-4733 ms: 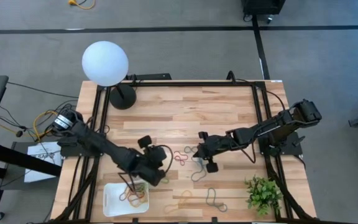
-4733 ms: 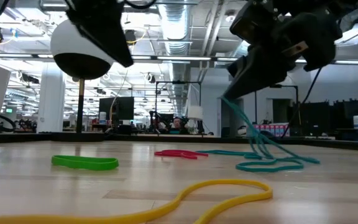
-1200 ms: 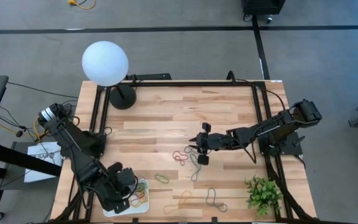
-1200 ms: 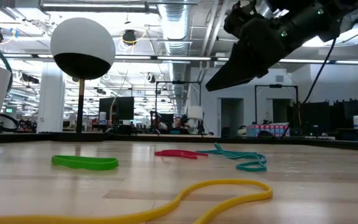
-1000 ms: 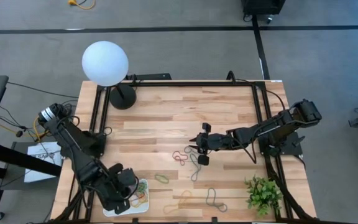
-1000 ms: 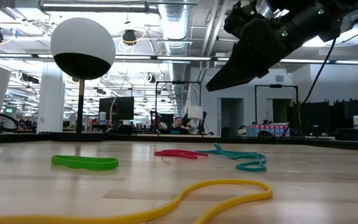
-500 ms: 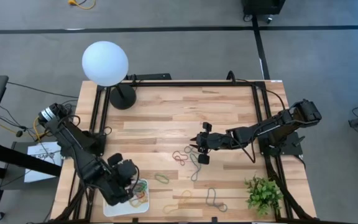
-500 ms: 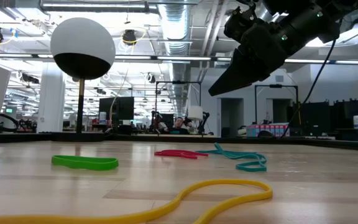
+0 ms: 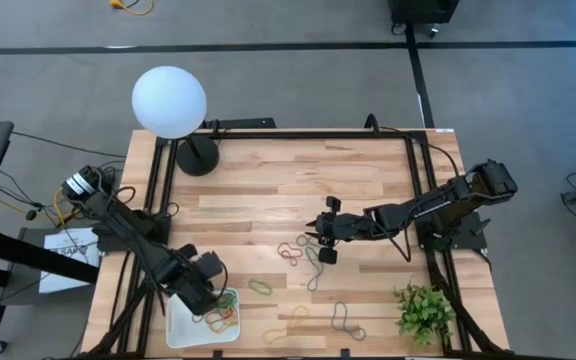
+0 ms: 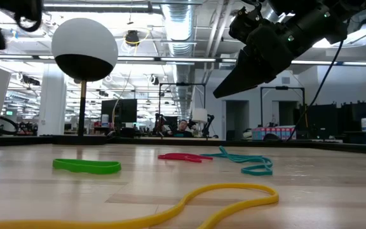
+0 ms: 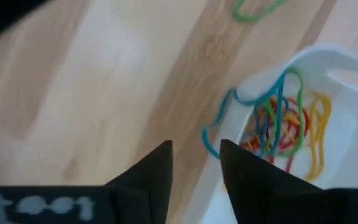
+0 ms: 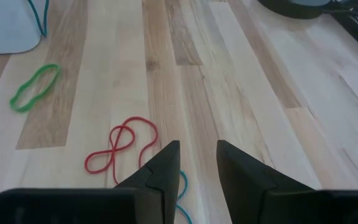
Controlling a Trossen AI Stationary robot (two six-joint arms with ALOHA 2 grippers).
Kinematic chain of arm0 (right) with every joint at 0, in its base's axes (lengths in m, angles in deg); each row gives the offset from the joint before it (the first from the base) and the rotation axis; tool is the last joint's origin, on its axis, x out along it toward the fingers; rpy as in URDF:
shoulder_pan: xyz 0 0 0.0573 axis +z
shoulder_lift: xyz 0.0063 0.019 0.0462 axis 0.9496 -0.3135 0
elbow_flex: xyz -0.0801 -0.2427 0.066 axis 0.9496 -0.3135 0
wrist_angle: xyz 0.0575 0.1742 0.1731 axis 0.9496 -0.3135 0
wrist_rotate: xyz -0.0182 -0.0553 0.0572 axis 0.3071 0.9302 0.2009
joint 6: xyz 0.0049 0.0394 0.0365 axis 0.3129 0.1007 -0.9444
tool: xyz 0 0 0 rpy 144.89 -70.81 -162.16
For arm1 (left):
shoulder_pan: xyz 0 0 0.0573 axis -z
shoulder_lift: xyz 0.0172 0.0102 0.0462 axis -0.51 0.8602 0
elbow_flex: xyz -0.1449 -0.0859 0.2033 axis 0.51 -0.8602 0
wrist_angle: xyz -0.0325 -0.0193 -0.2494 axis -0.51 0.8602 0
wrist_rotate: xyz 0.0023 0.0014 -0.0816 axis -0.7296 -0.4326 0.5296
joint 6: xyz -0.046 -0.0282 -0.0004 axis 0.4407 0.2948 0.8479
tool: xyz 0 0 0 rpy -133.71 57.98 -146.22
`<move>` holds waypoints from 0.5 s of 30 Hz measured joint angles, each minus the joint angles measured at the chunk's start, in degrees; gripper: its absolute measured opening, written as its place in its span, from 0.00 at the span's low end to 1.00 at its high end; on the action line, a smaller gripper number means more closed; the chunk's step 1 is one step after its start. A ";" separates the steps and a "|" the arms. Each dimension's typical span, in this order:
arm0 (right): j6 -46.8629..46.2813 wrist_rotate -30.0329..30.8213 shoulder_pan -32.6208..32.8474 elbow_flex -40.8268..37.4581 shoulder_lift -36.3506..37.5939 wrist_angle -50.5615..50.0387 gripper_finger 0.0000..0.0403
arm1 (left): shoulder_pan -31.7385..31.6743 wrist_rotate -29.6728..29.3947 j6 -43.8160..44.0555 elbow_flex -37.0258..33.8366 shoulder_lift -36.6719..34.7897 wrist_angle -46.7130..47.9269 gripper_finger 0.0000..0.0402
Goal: Pick and place items into bin
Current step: Put the blue rubber band into the bin
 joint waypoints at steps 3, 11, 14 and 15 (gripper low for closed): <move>-0.02 0.00 -0.02 0.00 0.00 -0.08 0.25 | -0.10 -0.83 -1.31 0.00 0.00 -0.61 0.32; -0.02 0.00 -0.02 0.00 0.00 -0.35 0.25 | -0.66 0.83 6.24 -2.84 -0.02 -9.05 0.32; -0.02 0.00 -0.02 -0.02 0.00 -0.72 0.25 | -0.66 1.19 6.90 -3.15 -0.02 -10.37 0.32; -0.02 0.00 -0.02 -0.02 0.00 -0.74 0.25 | -0.66 1.20 7.20 -3.15 -0.04 -10.36 0.32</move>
